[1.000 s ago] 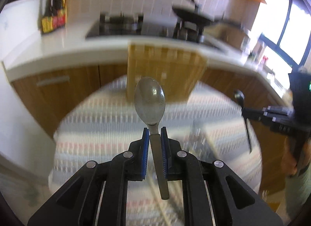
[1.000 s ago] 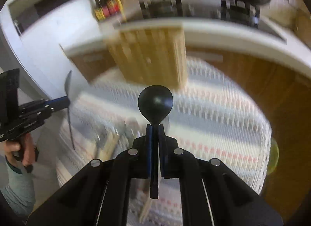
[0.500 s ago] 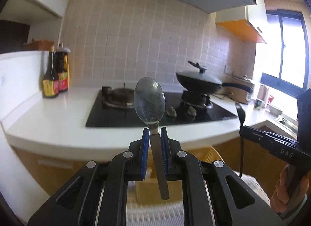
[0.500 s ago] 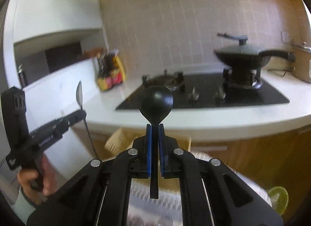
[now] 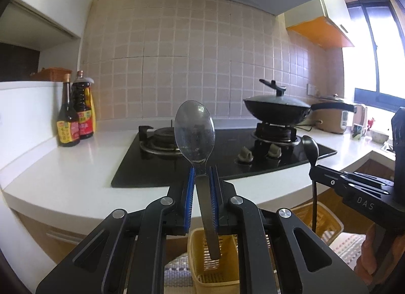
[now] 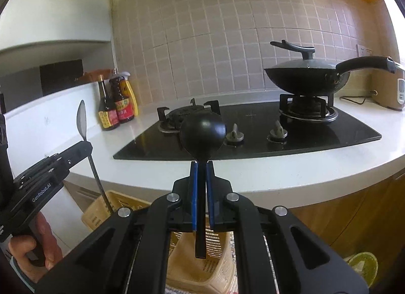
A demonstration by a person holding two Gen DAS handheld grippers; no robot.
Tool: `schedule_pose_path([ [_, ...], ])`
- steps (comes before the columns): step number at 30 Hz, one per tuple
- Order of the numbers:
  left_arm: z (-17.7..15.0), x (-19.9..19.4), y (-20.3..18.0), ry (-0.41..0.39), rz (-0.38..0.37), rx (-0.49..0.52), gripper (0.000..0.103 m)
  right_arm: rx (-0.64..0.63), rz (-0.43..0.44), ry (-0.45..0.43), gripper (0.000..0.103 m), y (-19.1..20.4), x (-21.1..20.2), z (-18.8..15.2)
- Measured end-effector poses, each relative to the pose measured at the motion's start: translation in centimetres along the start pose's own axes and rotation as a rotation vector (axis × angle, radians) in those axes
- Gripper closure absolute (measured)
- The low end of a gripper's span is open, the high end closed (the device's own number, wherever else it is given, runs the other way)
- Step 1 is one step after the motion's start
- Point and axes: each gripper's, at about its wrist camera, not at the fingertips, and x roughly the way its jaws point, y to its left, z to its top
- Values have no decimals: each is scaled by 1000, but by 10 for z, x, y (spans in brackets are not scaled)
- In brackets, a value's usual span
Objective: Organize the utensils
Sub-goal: 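Open both tools to drop the spoons into the yellow basket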
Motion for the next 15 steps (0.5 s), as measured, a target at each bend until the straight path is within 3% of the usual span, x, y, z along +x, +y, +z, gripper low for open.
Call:
schedule_pose_path([
  [10,-24,5,5,19,-34,-7,89,-18,5,28,94,1,-8,-16],
  [12,-24,0,6,24,-47,-15,80,-7,8,31,77,-2,-13,-17],
  [15,-23,-10,7,24,-56,-23,79,8,5,31,66,-3,-24,-19],
])
